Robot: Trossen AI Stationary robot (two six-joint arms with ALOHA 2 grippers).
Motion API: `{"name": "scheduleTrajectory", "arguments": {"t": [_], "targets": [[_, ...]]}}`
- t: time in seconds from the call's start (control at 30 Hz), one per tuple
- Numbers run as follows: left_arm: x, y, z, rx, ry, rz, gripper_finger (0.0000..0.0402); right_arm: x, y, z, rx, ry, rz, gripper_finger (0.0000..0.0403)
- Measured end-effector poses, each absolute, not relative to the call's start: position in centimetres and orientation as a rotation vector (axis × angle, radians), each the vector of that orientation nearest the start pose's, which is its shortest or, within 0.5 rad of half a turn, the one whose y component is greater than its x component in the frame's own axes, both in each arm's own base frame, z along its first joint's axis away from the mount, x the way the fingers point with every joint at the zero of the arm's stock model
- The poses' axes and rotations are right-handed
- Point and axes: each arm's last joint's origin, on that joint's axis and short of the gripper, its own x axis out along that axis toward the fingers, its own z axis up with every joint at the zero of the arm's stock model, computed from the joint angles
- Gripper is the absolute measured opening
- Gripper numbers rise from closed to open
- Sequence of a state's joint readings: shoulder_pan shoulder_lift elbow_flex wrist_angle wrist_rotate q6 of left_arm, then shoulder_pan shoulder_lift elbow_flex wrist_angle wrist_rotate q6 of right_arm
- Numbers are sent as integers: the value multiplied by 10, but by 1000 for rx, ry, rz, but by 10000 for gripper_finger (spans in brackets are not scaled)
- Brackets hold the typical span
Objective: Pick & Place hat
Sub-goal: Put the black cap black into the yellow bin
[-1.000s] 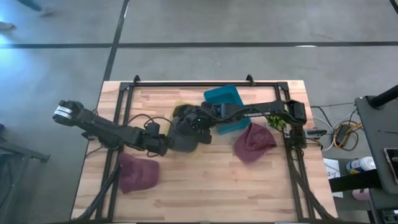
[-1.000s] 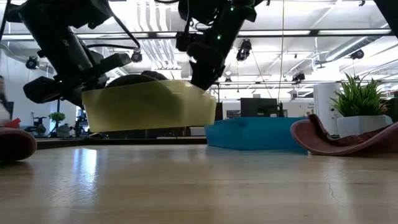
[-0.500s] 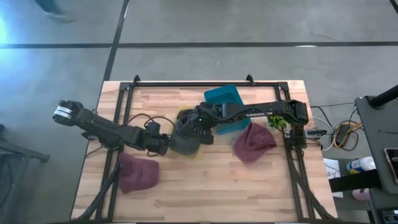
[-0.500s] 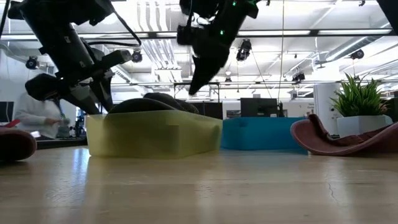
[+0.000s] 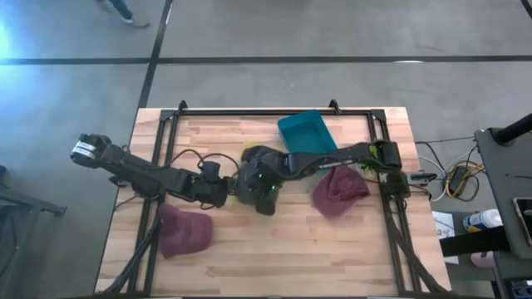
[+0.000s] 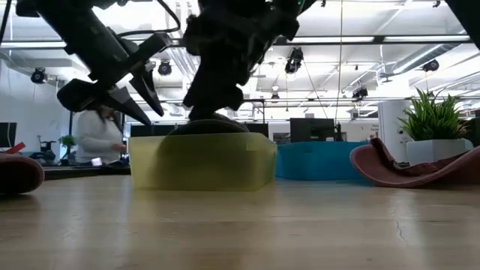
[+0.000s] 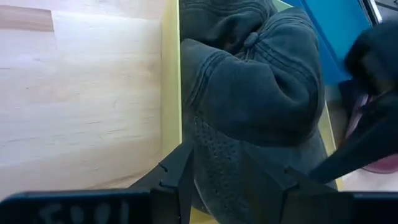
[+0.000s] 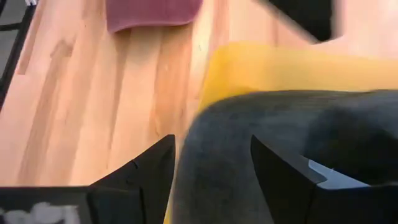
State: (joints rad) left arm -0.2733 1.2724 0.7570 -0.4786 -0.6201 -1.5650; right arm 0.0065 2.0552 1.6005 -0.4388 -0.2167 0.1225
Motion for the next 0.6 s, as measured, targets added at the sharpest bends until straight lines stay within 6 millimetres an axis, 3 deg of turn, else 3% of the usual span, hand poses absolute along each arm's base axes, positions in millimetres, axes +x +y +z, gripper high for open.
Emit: {"name": "scheduleTrajectory", "arguments": {"t": [0.13,0.27,0.6], "targets": [[230,-47,209,-1021,434,901,117,451,11,192,140,961,79,205],[229,-48,208,-1020,432,902,117,450,12,188,37,980,24,205],[229,-47,208,-1004,402,920,117,450,12,186,49,946,26,205]]}}
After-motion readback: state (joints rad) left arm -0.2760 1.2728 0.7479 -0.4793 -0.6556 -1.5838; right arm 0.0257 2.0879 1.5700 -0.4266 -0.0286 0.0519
